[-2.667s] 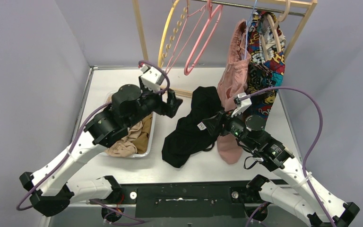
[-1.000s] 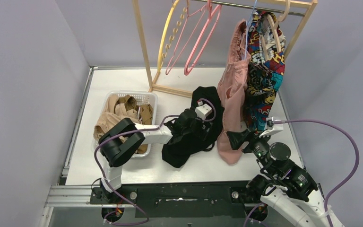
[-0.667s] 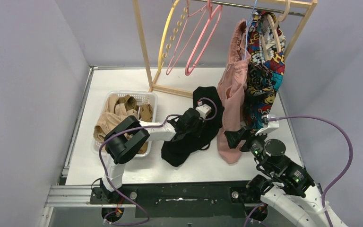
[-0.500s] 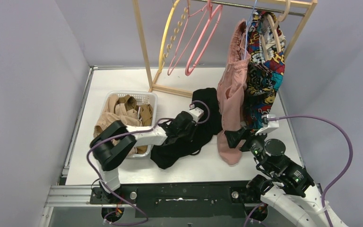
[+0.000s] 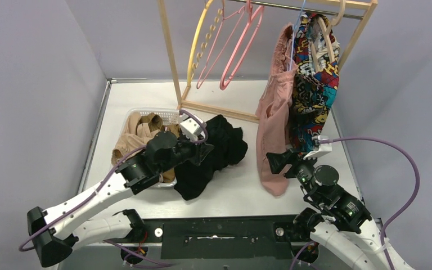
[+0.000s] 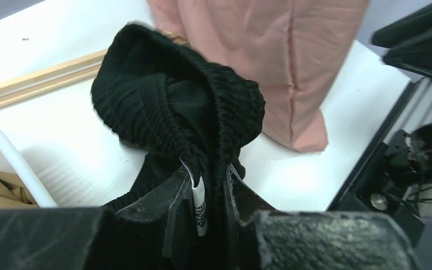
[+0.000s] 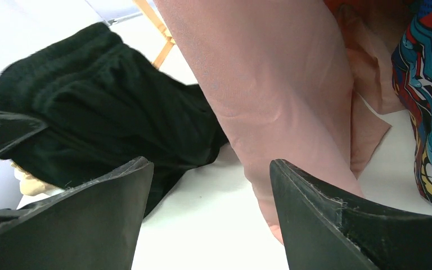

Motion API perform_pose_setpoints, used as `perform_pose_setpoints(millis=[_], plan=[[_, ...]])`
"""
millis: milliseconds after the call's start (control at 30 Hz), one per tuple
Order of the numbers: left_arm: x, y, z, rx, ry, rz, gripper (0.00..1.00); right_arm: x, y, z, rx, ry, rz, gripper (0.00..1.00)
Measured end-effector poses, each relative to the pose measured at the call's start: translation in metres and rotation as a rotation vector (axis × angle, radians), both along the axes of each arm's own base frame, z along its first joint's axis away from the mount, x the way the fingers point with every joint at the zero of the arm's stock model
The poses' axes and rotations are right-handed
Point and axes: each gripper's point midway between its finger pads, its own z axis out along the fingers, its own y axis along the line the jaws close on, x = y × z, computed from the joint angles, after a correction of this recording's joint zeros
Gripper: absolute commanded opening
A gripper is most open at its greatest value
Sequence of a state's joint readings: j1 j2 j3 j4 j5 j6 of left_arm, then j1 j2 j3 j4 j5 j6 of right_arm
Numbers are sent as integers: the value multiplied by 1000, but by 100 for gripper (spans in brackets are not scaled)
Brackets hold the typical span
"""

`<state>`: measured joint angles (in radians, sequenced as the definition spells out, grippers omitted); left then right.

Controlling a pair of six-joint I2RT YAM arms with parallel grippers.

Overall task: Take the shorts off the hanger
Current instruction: Pick up the shorts at the center of the board.

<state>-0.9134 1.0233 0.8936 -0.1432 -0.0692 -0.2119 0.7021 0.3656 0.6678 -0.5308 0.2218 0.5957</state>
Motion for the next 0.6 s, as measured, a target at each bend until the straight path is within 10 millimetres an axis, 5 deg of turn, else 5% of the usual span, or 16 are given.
perform_pose_setpoints(millis=[133, 333, 467, 600], plan=[[-19, 9, 20, -17, -17, -59, 0, 1, 1, 3, 10, -11, -1, 78], [-30, -5, -2, 28, 47, -156, 0, 3, 2, 4, 20, -17, -3, 78], [-13, -29, -53, 107, 149, -166, 10, 5, 4, 2, 22, -6, -5, 78], [9, -45, -118, 179, 280, -130, 45, 5, 5, 1, 23, 1, -6, 78]])
